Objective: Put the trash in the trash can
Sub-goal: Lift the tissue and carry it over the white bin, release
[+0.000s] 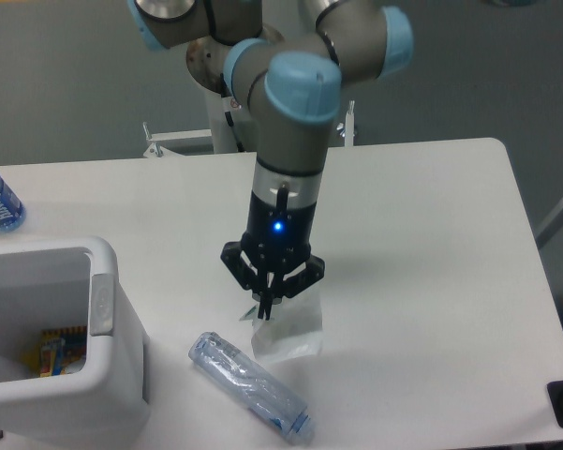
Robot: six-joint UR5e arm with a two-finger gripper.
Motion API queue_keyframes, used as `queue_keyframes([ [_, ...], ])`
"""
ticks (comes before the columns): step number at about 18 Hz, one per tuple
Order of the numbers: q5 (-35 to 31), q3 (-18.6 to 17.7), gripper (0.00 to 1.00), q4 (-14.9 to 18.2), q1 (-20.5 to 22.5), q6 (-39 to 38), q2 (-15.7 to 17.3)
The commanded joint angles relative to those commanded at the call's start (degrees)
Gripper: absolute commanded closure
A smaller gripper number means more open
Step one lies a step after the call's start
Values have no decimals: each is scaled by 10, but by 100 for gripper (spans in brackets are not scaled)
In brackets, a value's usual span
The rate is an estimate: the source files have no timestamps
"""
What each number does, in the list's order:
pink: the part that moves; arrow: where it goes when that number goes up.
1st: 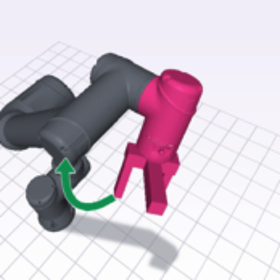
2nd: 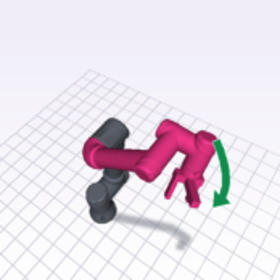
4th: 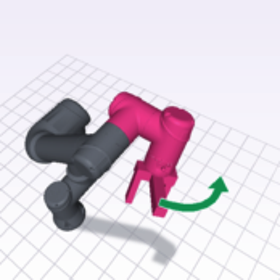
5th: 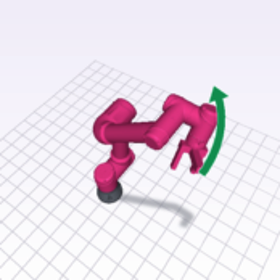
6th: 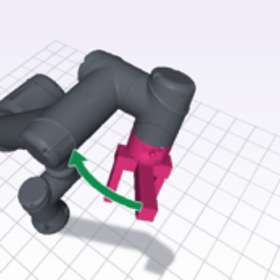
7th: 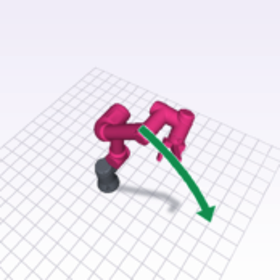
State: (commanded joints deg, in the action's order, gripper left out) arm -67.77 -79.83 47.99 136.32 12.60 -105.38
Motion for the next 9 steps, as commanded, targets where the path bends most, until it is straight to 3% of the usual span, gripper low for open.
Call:
queue_keyframes([
  [4,4,58,100,-21,-32,-103,-7],
  [9,4,61,100,-23,-111,-131,-2],
])
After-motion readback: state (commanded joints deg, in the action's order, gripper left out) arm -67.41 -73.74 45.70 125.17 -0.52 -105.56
